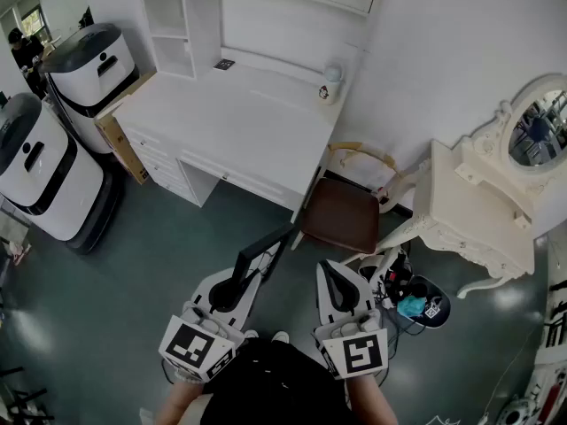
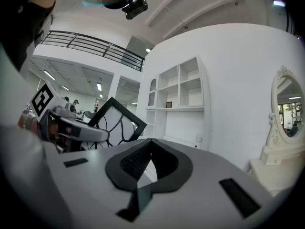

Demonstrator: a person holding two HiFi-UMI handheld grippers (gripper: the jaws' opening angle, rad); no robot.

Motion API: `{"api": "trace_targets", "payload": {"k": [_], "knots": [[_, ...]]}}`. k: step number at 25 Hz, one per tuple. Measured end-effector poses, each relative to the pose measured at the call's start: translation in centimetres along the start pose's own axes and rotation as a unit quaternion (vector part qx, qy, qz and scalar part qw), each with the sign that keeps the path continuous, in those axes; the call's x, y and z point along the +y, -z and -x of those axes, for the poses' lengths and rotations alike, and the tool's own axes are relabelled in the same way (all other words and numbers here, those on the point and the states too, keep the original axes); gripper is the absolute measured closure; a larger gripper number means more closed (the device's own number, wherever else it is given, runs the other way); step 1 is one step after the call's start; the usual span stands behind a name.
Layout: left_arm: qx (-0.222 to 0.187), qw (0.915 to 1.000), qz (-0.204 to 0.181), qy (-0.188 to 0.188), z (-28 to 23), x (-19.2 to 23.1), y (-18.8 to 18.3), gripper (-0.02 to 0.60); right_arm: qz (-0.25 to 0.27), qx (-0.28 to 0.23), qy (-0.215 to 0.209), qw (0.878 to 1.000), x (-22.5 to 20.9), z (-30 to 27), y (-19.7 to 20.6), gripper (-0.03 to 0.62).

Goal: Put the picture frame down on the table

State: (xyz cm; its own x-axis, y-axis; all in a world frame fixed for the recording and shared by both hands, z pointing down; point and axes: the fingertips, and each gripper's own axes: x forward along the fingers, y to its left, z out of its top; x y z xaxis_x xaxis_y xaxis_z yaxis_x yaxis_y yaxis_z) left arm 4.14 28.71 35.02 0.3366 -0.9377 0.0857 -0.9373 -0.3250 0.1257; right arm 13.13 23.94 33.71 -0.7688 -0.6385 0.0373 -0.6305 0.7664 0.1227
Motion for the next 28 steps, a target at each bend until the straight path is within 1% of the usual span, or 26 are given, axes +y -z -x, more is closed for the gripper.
{"api": "trace_targets", "payload": {"k": [10,16,23,28], "knots": [[0.0,1.0,-0.006,-0.007,-0.4,-0.8,-0.1,0.569,-0.005,-0.006,-0.006,1.0,-0.6,0.4,0.0,0.592],[0.003,0.9998,-0.006,-0.017,-0.5,-1.5,0.0,0.569,-0.043,-0.01,-0.012,0.999,-1.5,1.1,0.2,0.592],[0.005,0.9995,0.0,-0.032,-0.6,-2.6,0.8,0.569,-0.044,-0.01,-0.025,0.999,-1.9,1.9,0.6,0.592],[-0.004,0.9993,-0.004,-0.036,-1.1,-4.0,1.0,0.569,-0.053,-0.015,-0.031,0.998,-2.9,3.0,0.9,0.592]]}}
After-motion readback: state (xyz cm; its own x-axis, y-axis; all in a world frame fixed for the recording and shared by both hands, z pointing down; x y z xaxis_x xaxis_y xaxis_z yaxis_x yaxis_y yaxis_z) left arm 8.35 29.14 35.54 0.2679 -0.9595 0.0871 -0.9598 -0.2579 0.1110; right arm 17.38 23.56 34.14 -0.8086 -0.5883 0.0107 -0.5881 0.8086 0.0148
